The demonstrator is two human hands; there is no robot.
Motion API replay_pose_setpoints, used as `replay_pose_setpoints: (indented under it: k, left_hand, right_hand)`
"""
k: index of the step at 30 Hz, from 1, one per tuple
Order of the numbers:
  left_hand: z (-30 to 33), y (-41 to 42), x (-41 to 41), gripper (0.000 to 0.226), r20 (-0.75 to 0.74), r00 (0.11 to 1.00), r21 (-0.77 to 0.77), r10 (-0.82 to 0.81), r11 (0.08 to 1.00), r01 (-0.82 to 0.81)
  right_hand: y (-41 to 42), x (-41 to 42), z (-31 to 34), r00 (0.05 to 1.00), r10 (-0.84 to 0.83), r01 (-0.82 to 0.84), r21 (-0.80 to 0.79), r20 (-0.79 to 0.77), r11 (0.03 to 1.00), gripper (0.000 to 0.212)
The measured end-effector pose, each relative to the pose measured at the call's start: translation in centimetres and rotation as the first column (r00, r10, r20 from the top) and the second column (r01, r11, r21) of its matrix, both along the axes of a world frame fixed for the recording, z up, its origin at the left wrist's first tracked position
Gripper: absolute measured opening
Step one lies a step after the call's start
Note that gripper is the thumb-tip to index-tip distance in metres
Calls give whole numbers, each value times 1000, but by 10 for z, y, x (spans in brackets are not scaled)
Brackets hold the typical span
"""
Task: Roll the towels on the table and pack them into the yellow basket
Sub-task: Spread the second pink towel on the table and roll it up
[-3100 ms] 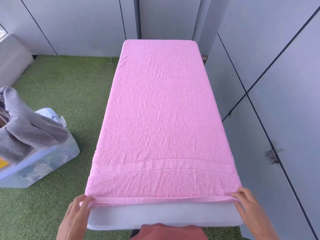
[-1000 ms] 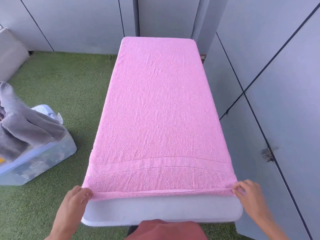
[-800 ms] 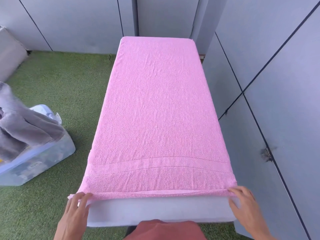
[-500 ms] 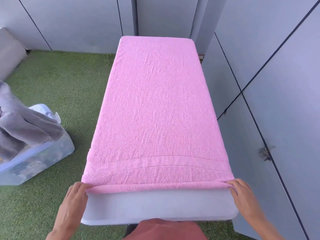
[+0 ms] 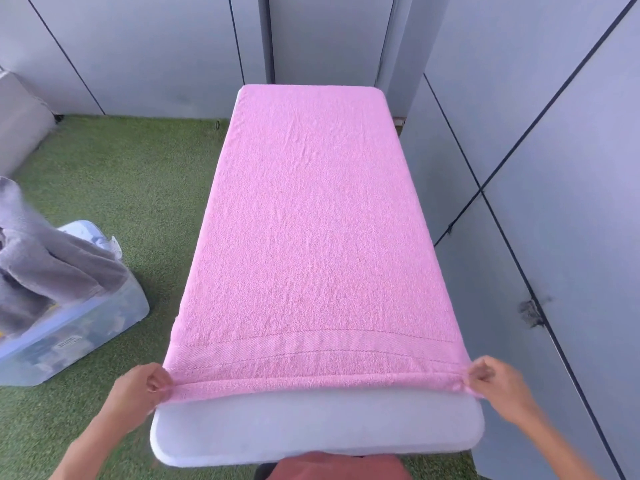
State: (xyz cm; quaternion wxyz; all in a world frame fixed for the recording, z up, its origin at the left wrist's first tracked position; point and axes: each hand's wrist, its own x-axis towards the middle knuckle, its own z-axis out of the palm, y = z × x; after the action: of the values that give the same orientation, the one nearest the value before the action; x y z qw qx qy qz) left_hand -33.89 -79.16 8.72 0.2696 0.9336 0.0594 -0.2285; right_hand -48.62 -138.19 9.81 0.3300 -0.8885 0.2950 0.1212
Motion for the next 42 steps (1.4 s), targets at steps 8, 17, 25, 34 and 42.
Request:
replay_pose_setpoints:
  k: [8, 17, 25, 34, 42]
  left_hand:
    - [-25, -10, -57, 37, 369, 894, 277, -252, 948, 153]
    - [-35, -13, -41, 46, 386, 889, 315, -248, 941, 126]
    - [-17, 18, -41, 36, 178, 907, 226, -382, 913, 340]
    - [-10, 9, 6, 25, 145, 982, 52, -120, 992, 114]
    - [-28, -18, -56, 43, 388, 899, 269, -205, 958, 102]
  right_hand:
    - [38, -30, -30, 964, 218, -144, -388, 153, 910, 20]
    - [21, -13, -30, 955, 272, -205, -399, 120, 894, 36]
    - [5, -27, -19, 944, 329, -320, -254, -8, 913, 30]
    - [6, 8, -5, 996, -22, 30, -88, 83, 996, 28]
    - [40, -35, -32, 968, 225, -170, -375, 107, 911, 39]
